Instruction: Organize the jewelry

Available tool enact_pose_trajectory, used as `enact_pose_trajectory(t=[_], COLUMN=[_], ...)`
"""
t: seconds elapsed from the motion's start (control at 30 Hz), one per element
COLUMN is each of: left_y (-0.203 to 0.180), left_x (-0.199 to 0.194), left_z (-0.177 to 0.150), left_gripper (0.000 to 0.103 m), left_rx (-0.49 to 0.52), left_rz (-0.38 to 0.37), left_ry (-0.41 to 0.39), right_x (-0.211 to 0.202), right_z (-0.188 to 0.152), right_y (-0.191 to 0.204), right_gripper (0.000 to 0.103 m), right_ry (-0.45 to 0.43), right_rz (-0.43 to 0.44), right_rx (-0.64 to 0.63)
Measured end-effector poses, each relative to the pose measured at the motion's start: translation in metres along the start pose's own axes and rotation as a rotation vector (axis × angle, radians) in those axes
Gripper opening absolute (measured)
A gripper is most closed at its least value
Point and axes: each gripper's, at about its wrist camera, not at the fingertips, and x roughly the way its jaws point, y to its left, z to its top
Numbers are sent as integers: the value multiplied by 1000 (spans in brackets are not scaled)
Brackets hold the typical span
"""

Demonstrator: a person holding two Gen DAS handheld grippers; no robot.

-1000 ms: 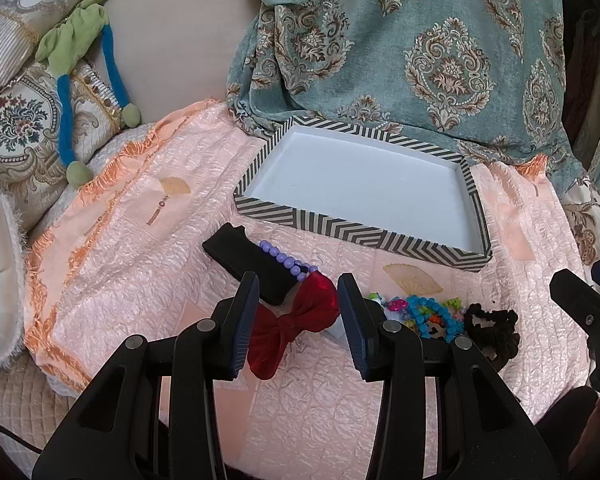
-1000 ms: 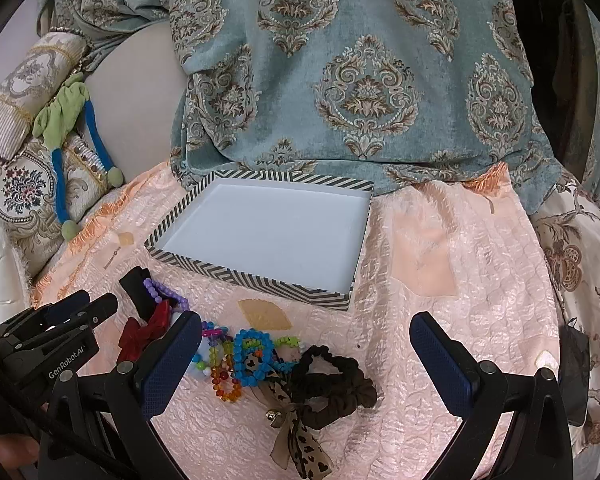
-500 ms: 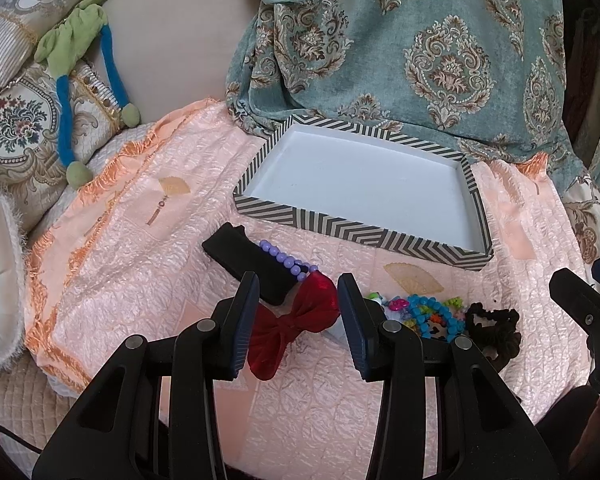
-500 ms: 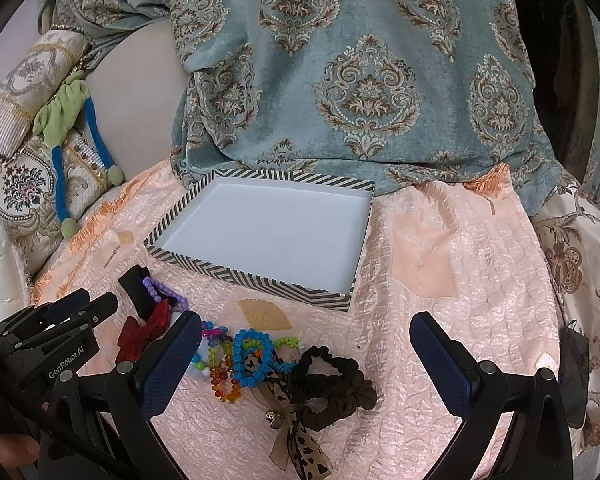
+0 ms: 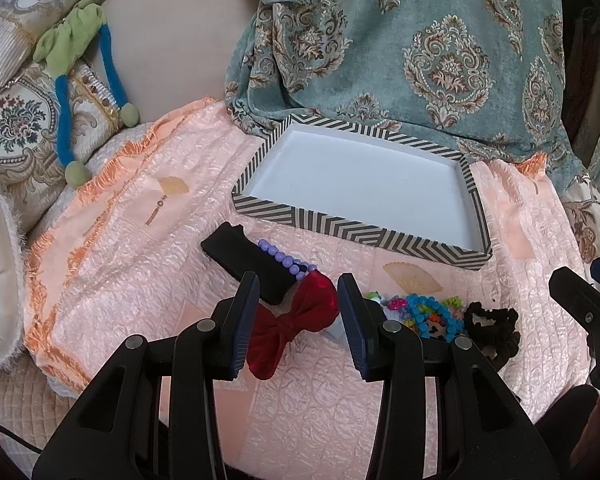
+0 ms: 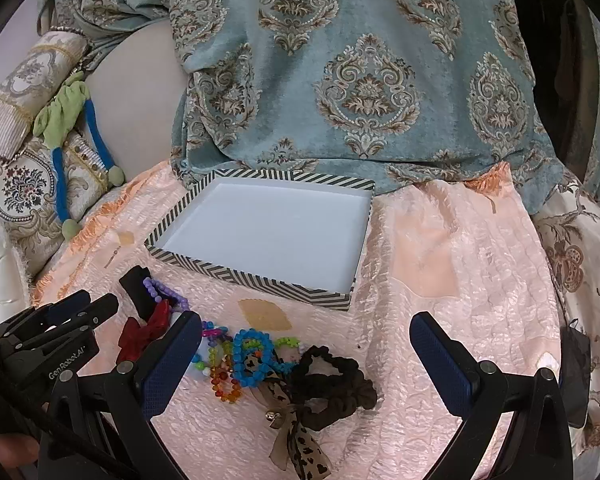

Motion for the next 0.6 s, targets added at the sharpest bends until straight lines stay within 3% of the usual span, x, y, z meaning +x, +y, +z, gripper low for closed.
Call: enact_pose_trajectory(t=[0.6], left_y=[18], left_x=[-7], left_z=[4], left_gripper=[40], left_rx=[-29], left_rz=[-31], left_ry=[33], right_x=[-4], right_z=[-2], right_y=[-16], right_gripper=[103], right_ry=[5], right_rz=[-5], right_rx=[24])
